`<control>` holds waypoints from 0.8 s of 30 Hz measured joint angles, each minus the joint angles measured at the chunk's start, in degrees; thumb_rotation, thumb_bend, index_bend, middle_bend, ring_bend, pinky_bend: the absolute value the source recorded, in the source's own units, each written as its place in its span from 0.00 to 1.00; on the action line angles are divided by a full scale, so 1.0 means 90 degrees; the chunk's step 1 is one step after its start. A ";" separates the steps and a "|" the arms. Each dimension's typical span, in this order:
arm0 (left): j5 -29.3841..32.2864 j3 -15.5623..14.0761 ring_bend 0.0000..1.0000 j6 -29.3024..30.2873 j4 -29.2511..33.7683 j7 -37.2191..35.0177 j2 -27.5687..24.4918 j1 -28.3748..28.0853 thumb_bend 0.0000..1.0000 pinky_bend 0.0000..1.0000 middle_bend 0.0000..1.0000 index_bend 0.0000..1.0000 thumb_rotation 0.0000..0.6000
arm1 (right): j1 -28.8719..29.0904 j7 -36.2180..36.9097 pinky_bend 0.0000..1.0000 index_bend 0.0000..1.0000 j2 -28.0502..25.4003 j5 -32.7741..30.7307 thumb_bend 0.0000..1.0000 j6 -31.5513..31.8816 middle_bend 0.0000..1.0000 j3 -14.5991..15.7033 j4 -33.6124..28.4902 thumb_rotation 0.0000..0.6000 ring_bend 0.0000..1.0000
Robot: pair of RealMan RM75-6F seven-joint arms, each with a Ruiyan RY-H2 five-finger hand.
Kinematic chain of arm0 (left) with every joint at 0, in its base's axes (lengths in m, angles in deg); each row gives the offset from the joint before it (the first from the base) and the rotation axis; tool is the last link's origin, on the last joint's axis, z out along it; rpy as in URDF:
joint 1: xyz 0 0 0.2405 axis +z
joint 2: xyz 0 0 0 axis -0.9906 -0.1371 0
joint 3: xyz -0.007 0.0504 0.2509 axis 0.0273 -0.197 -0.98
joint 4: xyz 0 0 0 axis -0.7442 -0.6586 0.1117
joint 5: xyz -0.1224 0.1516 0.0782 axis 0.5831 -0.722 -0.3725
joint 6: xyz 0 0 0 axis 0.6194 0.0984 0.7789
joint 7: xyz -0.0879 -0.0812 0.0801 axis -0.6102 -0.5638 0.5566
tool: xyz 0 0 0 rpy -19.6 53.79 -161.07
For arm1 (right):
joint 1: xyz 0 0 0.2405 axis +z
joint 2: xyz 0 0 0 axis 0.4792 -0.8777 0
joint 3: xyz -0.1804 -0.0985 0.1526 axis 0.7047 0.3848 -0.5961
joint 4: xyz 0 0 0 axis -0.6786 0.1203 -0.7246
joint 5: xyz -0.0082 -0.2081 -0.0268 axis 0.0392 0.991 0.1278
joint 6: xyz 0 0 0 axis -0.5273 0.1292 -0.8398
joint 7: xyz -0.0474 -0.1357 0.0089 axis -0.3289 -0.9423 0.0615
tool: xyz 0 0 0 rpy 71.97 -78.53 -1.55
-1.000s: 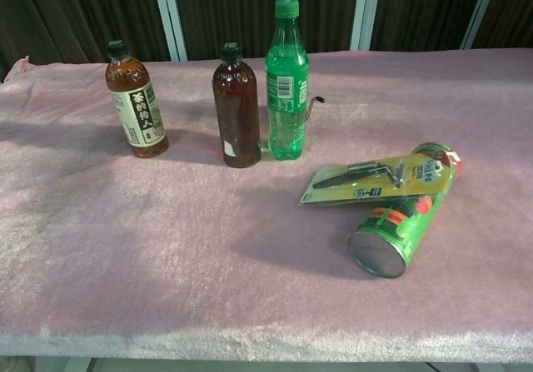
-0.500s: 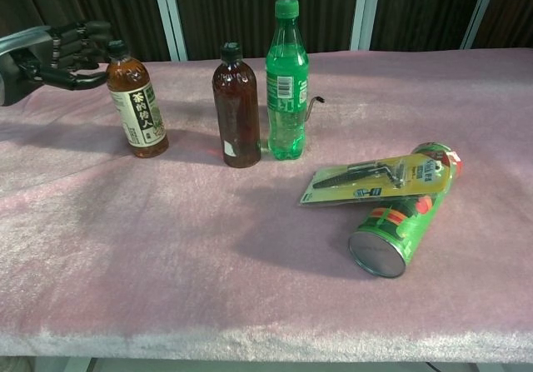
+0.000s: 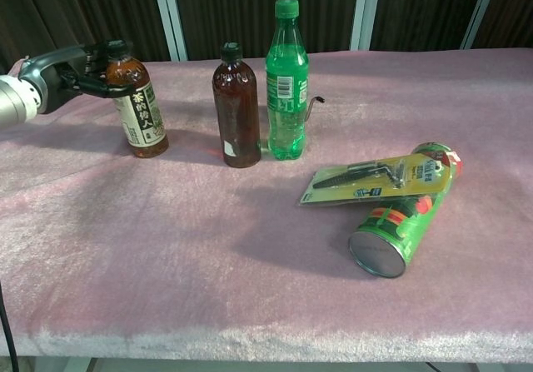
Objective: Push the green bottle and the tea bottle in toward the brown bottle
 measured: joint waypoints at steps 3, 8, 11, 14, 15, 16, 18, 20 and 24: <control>0.0095 0.0033 0.20 -0.0117 -0.0341 -0.0040 0.0227 -0.0101 0.31 0.29 0.34 0.33 1.00 | -0.0017 0.0090 0.00 0.00 -0.0063 0.0082 0.35 -0.0023 0.00 0.0025 -0.0034 1.00 0.00; 0.0165 0.0046 0.30 -0.0206 -0.0585 -0.0046 0.0451 -0.0211 0.35 0.38 0.48 0.48 1.00 | -0.0025 0.0087 0.00 0.00 -0.0082 0.0109 0.35 -0.0123 0.00 0.0030 -0.0047 1.00 0.00; 0.0133 0.0028 0.34 -0.0098 -0.0520 -0.0047 0.0442 -0.0188 0.38 0.42 0.54 0.52 1.00 | -0.0033 0.0066 0.00 0.00 -0.0089 0.0141 0.35 -0.0138 0.00 0.0024 -0.0062 1.00 0.00; 0.0095 0.0009 0.37 0.0094 -0.0383 -0.0022 0.0392 -0.0116 0.40 0.44 0.57 0.55 1.00 | -0.0041 0.0057 0.00 0.00 -0.0088 0.0151 0.35 -0.0159 0.00 0.0012 -0.0064 1.00 0.00; 0.0088 0.0006 0.37 0.0162 -0.0320 -0.0012 0.0374 -0.0085 0.40 0.45 0.57 0.55 1.00 | -0.0040 0.0055 0.00 0.00 -0.0087 0.0152 0.35 -0.0176 0.00 0.0011 -0.0065 1.00 0.00; 0.0081 0.0003 0.38 0.0232 -0.0247 -0.0004 0.0353 -0.0051 0.41 0.45 0.58 0.56 1.00 | -0.0039 0.0051 0.00 0.00 -0.0086 0.0153 0.35 -0.0194 0.00 0.0011 -0.0067 1.00 0.00; 0.0051 -0.0015 0.38 0.0409 -0.0037 0.0024 0.0291 0.0040 0.41 0.45 0.58 0.56 1.00 | -0.0037 0.0019 0.00 0.00 -0.0084 0.0173 0.35 -0.0222 0.00 0.0011 -0.0077 1.00 0.00; -0.0006 -0.0052 0.38 0.0635 0.0223 0.0078 0.0216 0.0148 0.41 0.45 0.58 0.55 1.00 | -0.0037 -0.0012 0.00 0.00 -0.0080 0.0194 0.35 -0.0240 0.00 0.0012 -0.0087 1.00 0.00; -0.0149 -0.0160 0.38 0.1049 0.0785 0.0273 0.0091 0.0354 0.41 0.45 0.57 0.54 1.00 | -0.0030 -0.0069 0.00 0.00 -0.0067 0.0212 0.35 -0.0305 0.00 0.0010 -0.0111 1.00 0.00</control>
